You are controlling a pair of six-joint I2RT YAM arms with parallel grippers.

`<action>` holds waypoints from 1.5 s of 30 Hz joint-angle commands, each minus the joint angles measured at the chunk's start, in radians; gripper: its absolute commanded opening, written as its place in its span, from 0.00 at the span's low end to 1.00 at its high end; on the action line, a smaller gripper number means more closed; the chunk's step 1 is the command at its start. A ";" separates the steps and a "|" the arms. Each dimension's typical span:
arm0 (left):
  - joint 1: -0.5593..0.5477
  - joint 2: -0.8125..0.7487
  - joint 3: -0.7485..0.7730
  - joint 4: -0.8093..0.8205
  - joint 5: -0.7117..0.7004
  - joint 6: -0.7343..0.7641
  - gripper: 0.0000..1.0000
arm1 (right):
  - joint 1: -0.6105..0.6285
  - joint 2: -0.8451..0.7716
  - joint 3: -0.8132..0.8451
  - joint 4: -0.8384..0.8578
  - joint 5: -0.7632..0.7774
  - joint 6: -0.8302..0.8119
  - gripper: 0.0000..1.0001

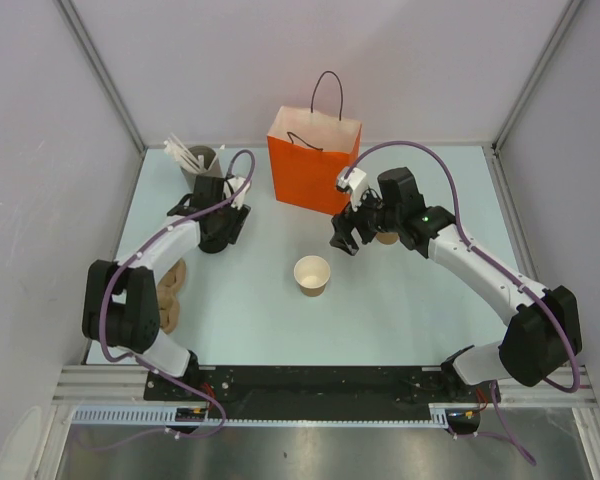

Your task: Pack the takeout coffee

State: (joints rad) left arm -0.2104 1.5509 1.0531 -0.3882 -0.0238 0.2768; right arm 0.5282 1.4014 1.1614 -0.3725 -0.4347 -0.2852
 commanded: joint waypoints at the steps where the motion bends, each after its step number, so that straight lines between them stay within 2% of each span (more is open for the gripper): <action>1: 0.011 0.012 0.041 0.003 -0.016 -0.027 0.64 | 0.001 -0.024 0.000 0.009 -0.015 -0.005 0.89; 6: 0.014 0.020 0.044 0.003 -0.027 -0.033 0.60 | 0.000 -0.024 0.001 0.006 -0.016 -0.006 0.88; 8: 0.017 0.020 0.044 0.006 -0.028 -0.034 0.54 | 0.001 -0.022 0.001 0.006 -0.016 -0.006 0.88; 19: 0.022 0.012 0.041 0.020 -0.056 -0.042 0.52 | 0.006 -0.015 0.001 0.004 -0.012 -0.011 0.88; 23: 0.023 0.014 0.041 0.022 -0.062 -0.044 0.48 | 0.006 -0.016 0.001 0.003 -0.010 -0.011 0.88; 30: 0.025 0.014 0.042 0.023 -0.074 -0.047 0.40 | 0.009 -0.013 0.000 0.003 -0.010 -0.012 0.88; 31: 0.025 0.015 0.041 0.025 -0.074 -0.048 0.35 | 0.009 -0.012 0.001 0.003 -0.009 -0.012 0.88; 32: 0.025 0.015 0.042 0.023 -0.076 -0.048 0.34 | 0.009 -0.010 0.001 0.004 -0.009 -0.012 0.88; 35: 0.026 0.020 0.044 0.023 -0.079 -0.050 0.24 | 0.010 -0.010 0.001 0.003 -0.006 -0.014 0.88; 45: 0.028 0.012 0.044 0.028 -0.088 -0.056 0.24 | 0.013 -0.007 0.001 0.001 -0.004 -0.017 0.88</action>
State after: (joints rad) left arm -0.1928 1.5711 1.0573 -0.3832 -0.0875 0.2428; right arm 0.5354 1.4014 1.1614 -0.3847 -0.4347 -0.2897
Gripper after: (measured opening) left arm 0.234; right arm 0.883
